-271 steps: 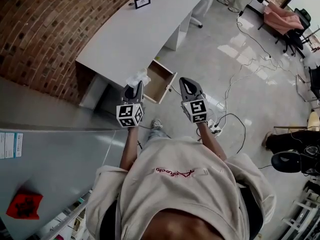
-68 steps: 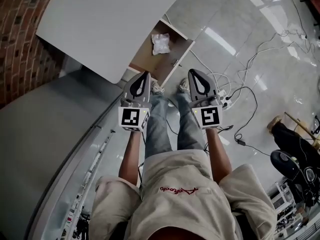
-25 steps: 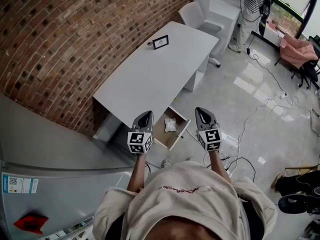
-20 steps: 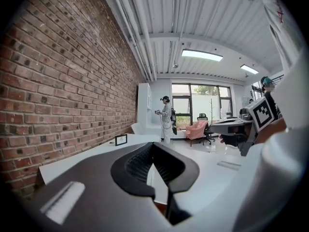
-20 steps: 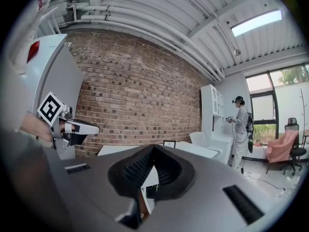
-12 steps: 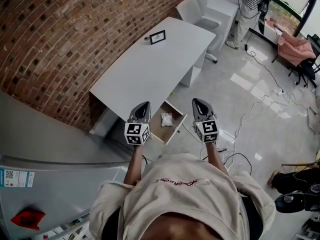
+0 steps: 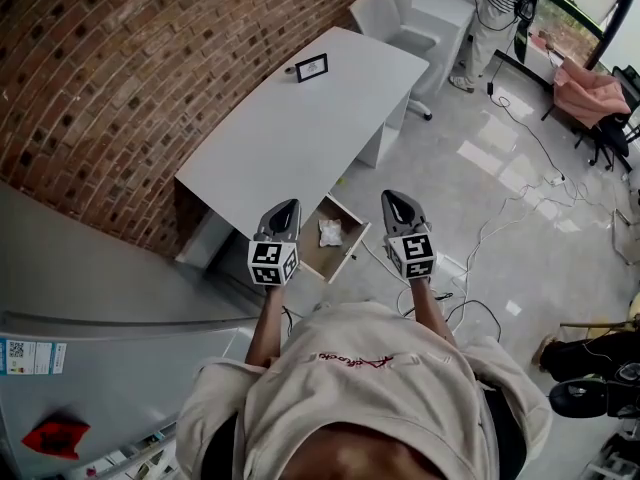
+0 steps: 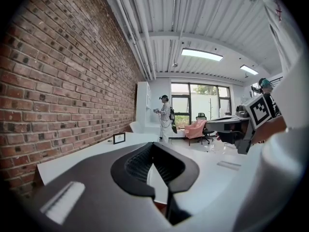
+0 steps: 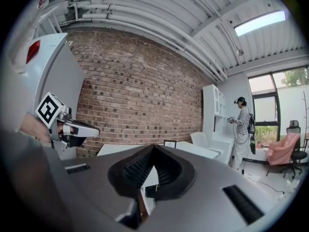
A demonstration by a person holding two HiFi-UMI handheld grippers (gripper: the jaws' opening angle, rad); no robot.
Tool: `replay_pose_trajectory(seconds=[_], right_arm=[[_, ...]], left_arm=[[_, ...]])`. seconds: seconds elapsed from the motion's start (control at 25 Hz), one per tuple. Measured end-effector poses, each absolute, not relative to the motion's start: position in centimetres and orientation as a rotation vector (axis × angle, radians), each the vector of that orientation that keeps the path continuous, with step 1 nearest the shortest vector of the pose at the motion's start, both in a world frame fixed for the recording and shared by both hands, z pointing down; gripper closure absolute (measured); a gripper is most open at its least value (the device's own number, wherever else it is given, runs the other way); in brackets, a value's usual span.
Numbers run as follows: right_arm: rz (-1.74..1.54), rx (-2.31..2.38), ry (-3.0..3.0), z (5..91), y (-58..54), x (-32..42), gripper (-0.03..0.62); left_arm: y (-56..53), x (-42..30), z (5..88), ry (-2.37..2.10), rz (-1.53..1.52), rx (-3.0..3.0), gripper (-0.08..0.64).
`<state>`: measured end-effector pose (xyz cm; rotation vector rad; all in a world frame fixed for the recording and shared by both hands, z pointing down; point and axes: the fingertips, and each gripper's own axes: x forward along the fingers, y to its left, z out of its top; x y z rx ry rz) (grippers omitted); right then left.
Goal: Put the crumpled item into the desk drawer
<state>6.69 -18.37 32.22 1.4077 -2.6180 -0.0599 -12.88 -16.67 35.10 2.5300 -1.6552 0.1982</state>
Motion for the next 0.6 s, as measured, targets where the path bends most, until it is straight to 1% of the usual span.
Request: replay_pose_trajectory(seconds=[0.6], right_arm=[[-0.051, 1.396, -2.604, 33.01, -18.88, 6.73, 0.580]], left_arm=[[-17.31, -12.34, 35.75, -1.637, 0.208, 2.534, 0.551]])
